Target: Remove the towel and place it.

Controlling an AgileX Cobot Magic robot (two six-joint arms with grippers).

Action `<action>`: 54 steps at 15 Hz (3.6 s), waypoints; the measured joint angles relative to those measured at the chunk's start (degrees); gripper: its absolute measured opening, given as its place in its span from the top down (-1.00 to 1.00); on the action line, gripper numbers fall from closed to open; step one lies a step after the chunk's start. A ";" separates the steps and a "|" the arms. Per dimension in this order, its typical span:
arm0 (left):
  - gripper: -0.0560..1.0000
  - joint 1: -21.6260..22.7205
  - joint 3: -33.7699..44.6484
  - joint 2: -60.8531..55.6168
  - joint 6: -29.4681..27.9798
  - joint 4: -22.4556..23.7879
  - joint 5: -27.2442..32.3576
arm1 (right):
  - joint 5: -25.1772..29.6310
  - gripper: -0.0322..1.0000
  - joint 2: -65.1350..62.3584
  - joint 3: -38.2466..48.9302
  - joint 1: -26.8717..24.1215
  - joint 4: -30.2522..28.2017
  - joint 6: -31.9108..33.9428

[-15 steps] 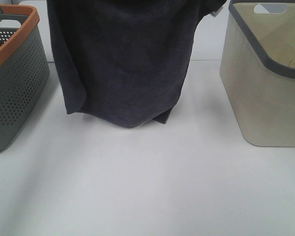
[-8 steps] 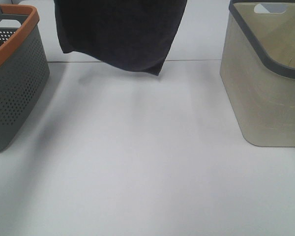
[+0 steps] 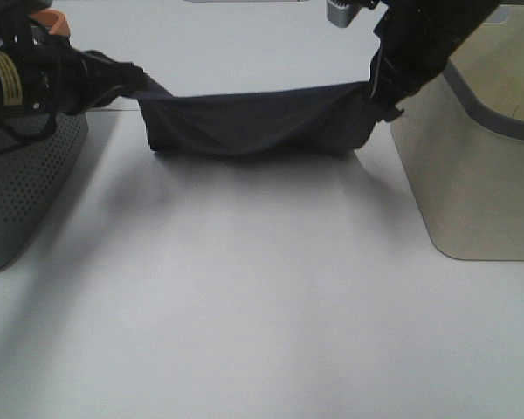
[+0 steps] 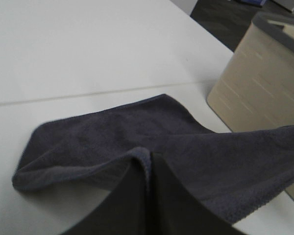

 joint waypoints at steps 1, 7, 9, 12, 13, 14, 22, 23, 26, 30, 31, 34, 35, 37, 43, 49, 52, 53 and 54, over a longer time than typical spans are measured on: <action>0.89 0.00 1.26 0.00 -0.06 0.92 -0.52 | -0.34 0.89 -0.63 1.83 0.00 0.74 -0.17; 0.89 0.00 11.34 0.00 -0.23 5.96 -0.74 | -4.13 0.89 -2.92 14.09 0.00 8.88 -4.24; 0.89 0.00 12.78 -0.06 -0.23 8.42 -0.29 | -6.30 0.89 -3.15 17.76 0.00 10.83 -4.87; 0.89 0.00 15.53 -0.06 -0.23 9.05 1.32 | -8.02 0.89 -3.27 23.09 0.00 13.18 -5.56; 0.89 0.00 16.50 -0.06 -0.23 9.45 1.26 | -8.59 0.89 -3.27 24.64 0.00 14.21 -6.07; 0.89 0.00 17.42 -0.06 -0.23 10.08 1.26 | -8.88 0.89 -3.27 25.67 0.00 15.18 -7.22; 0.89 0.00 21.72 -0.06 -0.46 12.32 2.92 | -7.68 0.89 -2.98 27.10 4.76 14.44 -9.91; 0.89 0.00 21.72 -0.06 -1.43 12.83 4.76 | -7.79 0.89 -2.18 27.10 6.13 13.87 -9.74; 0.89 0.00 21.72 -0.06 -4.93 17.65 7.39 | -8.08 0.89 0.92 27.10 6.65 12.78 -8.48; 0.65 0.00 21.72 -0.06 -5.90 19.14 6.59 | -7.56 0.86 1.20 27.10 6.65 11.06 -8.02; 0.40 0.00 21.72 -0.06 -5.90 19.19 6.59 | -6.93 0.66 1.20 27.10 6.65 10.31 -7.73; -0.30 0.00 21.72 -0.06 -5.96 19.19 6.65 | -5.96 -0.21 1.20 27.10 6.65 9.57 -6.99; -0.38 0.00 21.72 -0.17 -6.65 19.19 6.70 | -5.90 -0.34 1.09 27.10 6.65 9.34 -6.99; -0.43 0.00 21.77 -1.89 -8.59 19.19 7.33 | -5.84 -0.41 -0.92 27.10 6.65 8.14 -6.36; -0.44 0.00 16.62 -9.51 -18.85 23.61 2.64 | -5.56 -0.43 -13.75 25.84 6.65 5.56 -0.86; -0.44 0.00 -8.31 -9.57 -41.60 44.52 0.40 | -1.55 -0.43 -16.73 7.79 6.65 -10.20 25.15; -0.42 0.00 -18.56 -9.51 -43.43 44.92 7.33 | -1.15 -0.42 -16.73 1.09 6.65 -23.03 39.36; -0.41 0.00 -21.37 -9.51 -42.06 44.92 13.18 | -1.15 -0.42 -16.73 -0.40 6.65 -26.47 42.40; -0.40 0.00 -23.95 -9.51 -39.30 45.03 19.37 | -1.09 -0.42 -16.73 -1.20 6.65 -29.51 44.58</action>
